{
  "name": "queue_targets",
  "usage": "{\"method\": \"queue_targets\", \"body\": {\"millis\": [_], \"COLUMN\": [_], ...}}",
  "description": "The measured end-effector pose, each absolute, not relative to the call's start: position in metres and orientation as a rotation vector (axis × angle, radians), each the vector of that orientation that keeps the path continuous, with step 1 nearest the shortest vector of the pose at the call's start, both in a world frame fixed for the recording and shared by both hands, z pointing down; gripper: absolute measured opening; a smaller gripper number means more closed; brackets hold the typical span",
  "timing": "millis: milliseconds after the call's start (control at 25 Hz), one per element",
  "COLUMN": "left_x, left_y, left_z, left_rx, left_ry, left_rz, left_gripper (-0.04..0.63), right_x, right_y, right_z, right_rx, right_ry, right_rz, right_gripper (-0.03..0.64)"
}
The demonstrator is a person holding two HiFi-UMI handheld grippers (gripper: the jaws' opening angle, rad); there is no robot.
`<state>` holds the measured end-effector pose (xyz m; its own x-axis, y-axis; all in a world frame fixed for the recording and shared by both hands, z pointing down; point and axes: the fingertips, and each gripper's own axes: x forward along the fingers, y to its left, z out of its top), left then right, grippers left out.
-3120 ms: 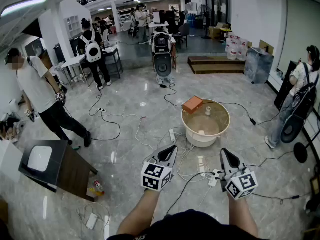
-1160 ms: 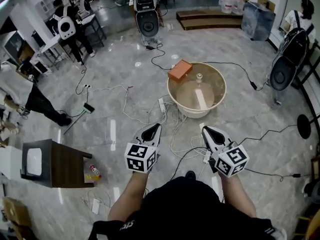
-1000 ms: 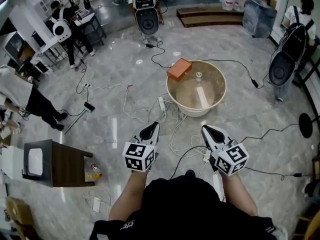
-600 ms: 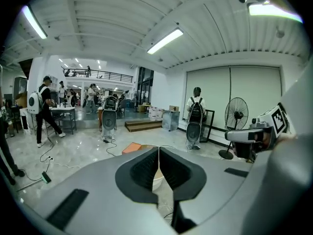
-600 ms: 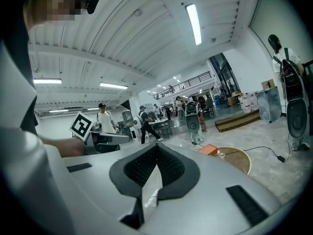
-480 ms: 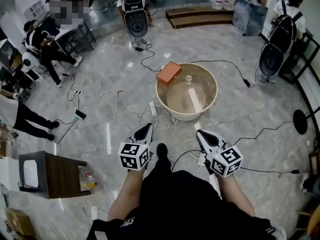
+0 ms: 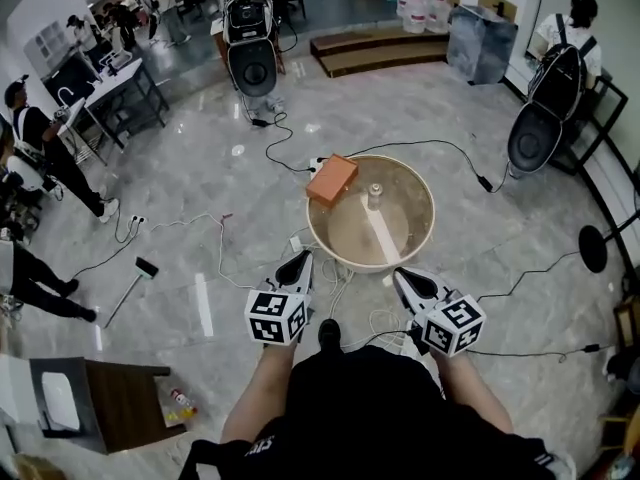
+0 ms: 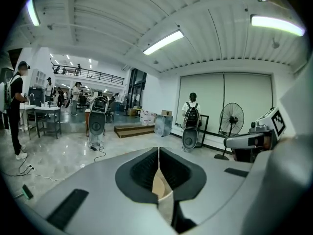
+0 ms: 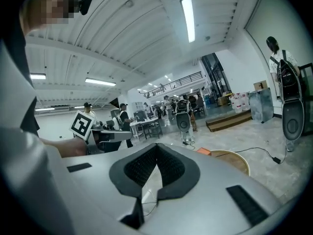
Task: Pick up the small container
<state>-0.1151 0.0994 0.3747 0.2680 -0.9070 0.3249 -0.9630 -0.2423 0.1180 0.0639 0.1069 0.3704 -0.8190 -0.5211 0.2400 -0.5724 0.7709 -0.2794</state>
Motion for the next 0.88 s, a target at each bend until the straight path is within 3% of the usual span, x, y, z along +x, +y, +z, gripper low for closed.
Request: {"method": "queue_targets", "body": {"millis": [440,880], "left_x": [-0.226,-0.225], "left_y": [-0.011,-0.062], "left_z": [0.367,0.382], "left_rx": [2.339,2.456], "left_ry": [-1.639,-1.396], "left_rz": [0.217,0.148], "left_gripper": [0.021,0.017], "right_x": [-0.059,-0.067], "right_y": [-0.002,-0.039], "right_z": [0.353,0.381], "right_rx": [0.918,1.02], "right_ry": [-2.77,-2.653], "right_rz": [0.465,0.563], "right_gripper": [0.015,0.015]}}
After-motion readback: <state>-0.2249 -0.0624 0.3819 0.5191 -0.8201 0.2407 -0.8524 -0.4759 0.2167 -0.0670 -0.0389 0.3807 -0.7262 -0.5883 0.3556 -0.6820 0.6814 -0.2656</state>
